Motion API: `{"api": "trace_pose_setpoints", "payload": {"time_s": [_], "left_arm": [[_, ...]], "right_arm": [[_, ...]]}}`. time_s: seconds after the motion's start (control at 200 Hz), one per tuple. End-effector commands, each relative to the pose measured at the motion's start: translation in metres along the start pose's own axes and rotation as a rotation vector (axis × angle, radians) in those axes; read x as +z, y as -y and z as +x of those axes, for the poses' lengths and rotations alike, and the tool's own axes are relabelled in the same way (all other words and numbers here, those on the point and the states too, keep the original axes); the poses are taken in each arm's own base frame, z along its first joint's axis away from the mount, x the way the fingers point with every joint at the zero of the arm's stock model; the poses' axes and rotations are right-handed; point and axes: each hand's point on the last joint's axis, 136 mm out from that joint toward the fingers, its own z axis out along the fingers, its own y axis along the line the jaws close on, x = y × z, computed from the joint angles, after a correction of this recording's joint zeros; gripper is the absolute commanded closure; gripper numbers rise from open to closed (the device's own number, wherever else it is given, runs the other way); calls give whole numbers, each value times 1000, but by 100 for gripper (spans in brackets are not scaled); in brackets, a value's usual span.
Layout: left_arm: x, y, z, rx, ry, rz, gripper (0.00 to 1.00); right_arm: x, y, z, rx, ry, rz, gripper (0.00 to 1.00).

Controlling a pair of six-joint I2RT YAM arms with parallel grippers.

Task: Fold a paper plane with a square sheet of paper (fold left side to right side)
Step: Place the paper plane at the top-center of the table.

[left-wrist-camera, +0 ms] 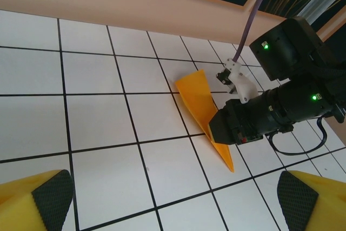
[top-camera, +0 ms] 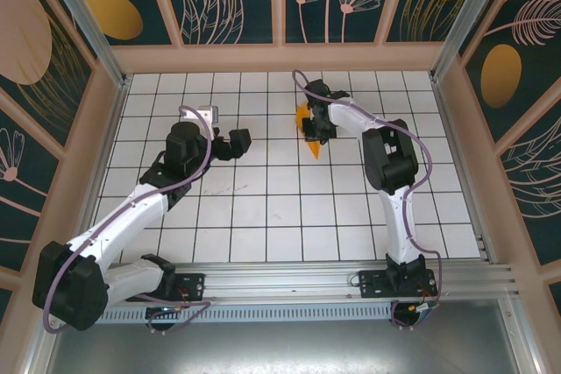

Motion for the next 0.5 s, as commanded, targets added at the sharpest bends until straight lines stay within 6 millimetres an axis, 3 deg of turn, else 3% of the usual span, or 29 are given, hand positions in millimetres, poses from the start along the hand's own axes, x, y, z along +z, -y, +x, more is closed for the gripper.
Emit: {"api": "trace_pose_setpoints", "payload": {"time_s": [0.0,0.215,0.37,0.495], "left_arm": [[0,0,-12,-12,12,-20,2],[0,-2,-23,-39,29,-30,2],[-1,-19,-31,-101,53,-63,1],[-4,-38,-40,-152,86,-104,2]], "right_arm": [[-26,-1,-7,0,25,14,78],[-67,-7,-9,-11,83,11,68],[-111,-8,-5,-6,177,-17,59],[-148,3,1,13,297,-47,51]]}}
